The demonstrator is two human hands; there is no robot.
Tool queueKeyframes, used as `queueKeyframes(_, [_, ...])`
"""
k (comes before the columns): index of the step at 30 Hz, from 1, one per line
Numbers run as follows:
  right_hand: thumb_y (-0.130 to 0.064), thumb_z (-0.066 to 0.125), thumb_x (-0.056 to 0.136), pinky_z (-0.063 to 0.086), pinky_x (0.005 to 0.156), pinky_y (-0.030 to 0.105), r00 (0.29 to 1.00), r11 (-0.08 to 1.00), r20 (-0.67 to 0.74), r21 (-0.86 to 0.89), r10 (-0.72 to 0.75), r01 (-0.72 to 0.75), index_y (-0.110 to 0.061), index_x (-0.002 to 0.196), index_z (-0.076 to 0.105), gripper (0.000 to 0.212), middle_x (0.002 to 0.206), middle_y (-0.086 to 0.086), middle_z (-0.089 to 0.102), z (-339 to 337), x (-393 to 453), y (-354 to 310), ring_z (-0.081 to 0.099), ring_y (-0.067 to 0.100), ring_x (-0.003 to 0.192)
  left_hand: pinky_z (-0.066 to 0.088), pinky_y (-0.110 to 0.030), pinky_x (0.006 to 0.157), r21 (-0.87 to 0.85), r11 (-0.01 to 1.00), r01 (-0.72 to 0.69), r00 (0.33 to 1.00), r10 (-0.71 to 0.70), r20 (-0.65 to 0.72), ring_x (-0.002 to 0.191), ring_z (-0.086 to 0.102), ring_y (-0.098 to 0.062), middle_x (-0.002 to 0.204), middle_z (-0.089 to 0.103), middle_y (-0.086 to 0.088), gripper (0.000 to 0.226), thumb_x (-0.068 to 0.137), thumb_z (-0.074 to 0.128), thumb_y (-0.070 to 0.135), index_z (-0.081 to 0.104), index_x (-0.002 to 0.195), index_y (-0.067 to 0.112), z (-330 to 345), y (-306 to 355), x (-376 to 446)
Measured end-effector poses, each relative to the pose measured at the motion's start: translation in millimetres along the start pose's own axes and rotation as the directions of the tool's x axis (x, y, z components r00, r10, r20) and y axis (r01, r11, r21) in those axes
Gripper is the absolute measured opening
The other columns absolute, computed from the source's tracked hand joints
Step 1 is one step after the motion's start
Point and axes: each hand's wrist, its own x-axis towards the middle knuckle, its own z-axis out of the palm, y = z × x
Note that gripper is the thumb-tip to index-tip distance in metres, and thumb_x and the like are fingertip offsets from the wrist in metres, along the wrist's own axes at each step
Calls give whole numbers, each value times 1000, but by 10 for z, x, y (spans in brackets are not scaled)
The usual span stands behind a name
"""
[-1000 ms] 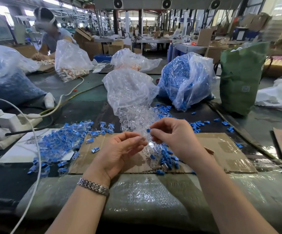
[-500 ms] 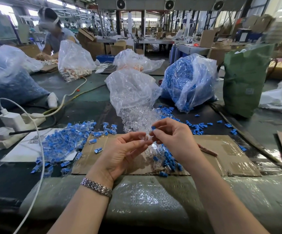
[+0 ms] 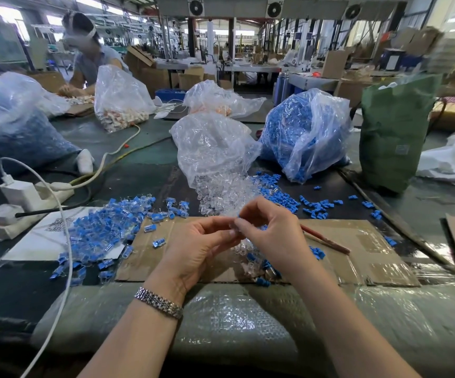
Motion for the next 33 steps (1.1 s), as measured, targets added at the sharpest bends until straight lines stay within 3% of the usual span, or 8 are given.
queueKeyframes(4, [-23, 75, 90, 56, 74, 24, 998, 1000, -67, 4, 8, -8, -26, 85, 66, 11, 76, -10, 72, 12, 7, 8, 68, 4, 75, 63, -30, 81, 34, 999, -20, 1000, 21, -16, 90, 75, -28, 103, 74, -25, 38, 68, 71, -8, 71, 107, -10, 9, -6, 3])
queueKeyframes(10, [-13, 75, 88, 53, 93, 32, 985, 880, 81, 443, 152, -172, -23, 83, 75, 11, 94, 3, 77, -88, 34, -14, 71, 18, 96, 61, -29, 79, -20, 999, -36, 999, 35, -21, 99, 73, -37, 103, 74, -24, 37, 71, 74, -9, 69, 108, -9, -42, -21, 33])
queueKeyframes(19, [-20, 75, 89, 48, 93, 31, 974, 856, 152, 467, 170, -222, -19, 91, 76, 3, 90, 1, 75, -50, -34, 16, 68, 12, 94, 60, -26, 80, -37, 998, -53, 996, 55, 69, 101, 74, -34, 105, 75, -23, 26, 72, 75, -5, 79, 98, -1, -71, -21, 37])
queueKeyframes(26, [-35, 72, 91, 49, 87, 27, 984, 955, 139, 260, 108, -142, -34, 99, 72, 8, 95, -10, 73, -210, -29, 31, 66, 2, 92, 60, -28, 82, -34, 999, -37, 997, 40, 66, 104, 73, -36, 110, 72, -29, 28, 74, 75, -5, 77, 101, -4, -97, -11, 34])
queueKeyframes(28, [-43, 70, 90, 50, 89, 32, 985, 984, -25, -48, 173, -174, -33, 112, 68, 24, 106, -11, 69, -335, 47, 111, 61, 5, 103, 60, -28, 82, -55, 998, -38, 997, 42, 65, 103, 72, -37, 109, 72, -30, 26, 74, 75, -6, 77, 99, -4, -111, -16, 34])
queueKeyframes(30, [-55, 64, 91, 45, 101, 46, 942, 760, -112, -563, 317, -323, -27, 125, 60, 44, 126, 1, 59, -465, 98, 212, 52, 21, 121, 60, -28, 82, -66, 997, -40, 997, 45, 70, 103, 72, -38, 108, 71, -31, 26, 74, 76, -7, 77, 99, -4, -129, -22, 44])
queueKeyframes(31, [-61, 60, 91, 44, 103, 49, 901, 634, -116, -674, 418, -381, -24, 124, 59, 49, 128, 6, 56, -515, 106, 253, 51, 27, 122, 60, -29, 82, -74, 996, -40, 997, 45, 70, 104, 72, -39, 108, 71, -31, 26, 74, 76, -7, 76, 100, -5, -135, -24, 53])
queueKeyframes(33, [-64, 58, 90, 50, 96, 49, 839, 596, -50, -681, 542, -426, -18, 105, 62, 48, 114, 8, 63, -580, 121, 300, 58, 29, 107, 60, -29, 82, -93, 995, -34, 997, 41, 68, 103, 72, -40, 108, 70, -32, 27, 74, 77, -7, 75, 101, -6, -138, -27, 68])
